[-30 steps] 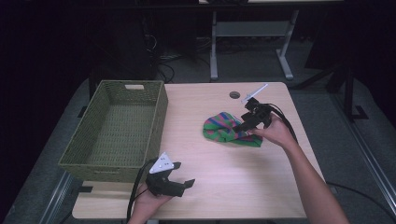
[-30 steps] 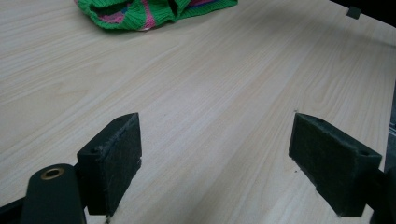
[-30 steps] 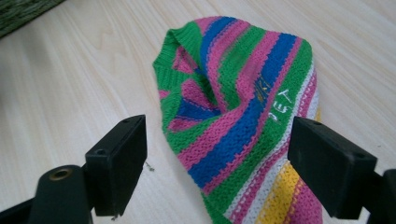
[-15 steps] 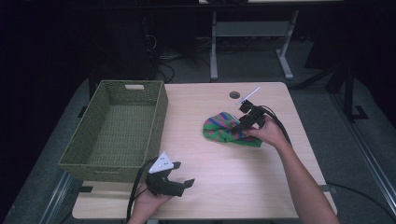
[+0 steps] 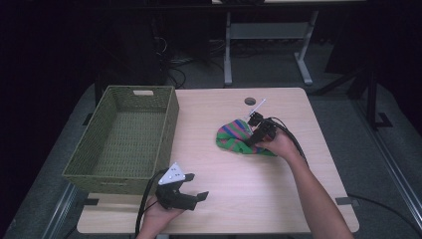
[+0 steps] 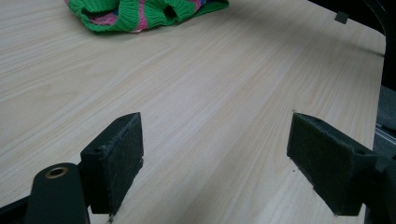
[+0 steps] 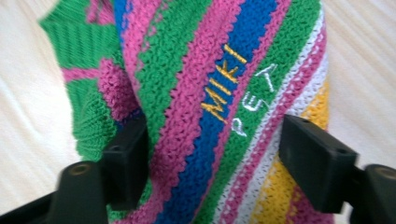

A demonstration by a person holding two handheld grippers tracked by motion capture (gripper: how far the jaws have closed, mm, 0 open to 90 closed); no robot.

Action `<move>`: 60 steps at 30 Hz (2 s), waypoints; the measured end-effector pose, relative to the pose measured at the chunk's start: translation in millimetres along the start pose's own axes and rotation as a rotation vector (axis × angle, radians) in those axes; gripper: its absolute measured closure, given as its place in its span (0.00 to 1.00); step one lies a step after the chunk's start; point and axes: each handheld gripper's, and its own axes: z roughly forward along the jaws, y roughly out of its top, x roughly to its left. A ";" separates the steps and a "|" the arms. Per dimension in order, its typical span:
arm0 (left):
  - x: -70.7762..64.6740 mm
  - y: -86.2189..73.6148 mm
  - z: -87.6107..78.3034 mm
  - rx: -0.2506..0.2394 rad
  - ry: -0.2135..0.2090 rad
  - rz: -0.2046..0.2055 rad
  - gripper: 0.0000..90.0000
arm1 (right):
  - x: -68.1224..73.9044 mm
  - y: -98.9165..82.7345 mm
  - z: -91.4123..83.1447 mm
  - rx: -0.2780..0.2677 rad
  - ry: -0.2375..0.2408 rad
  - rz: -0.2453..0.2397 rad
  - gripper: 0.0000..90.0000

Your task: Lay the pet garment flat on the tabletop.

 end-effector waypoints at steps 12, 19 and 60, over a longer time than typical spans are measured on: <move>-1.0 -0.6 1.3 0.002 -0.006 -0.003 0.20 | 1.3 0.3 -2.5 -0.014 -0.022 0.015 0.68; -1.5 -0.1 1.0 0.002 -0.006 0.003 0.20 | 1.6 1.2 -4.3 -0.010 -0.013 0.020 0.85; 0.4 0.1 0.8 -0.008 0.006 -0.007 0.21 | 12.9 -10.6 -88.5 -0.232 0.168 0.031 0.88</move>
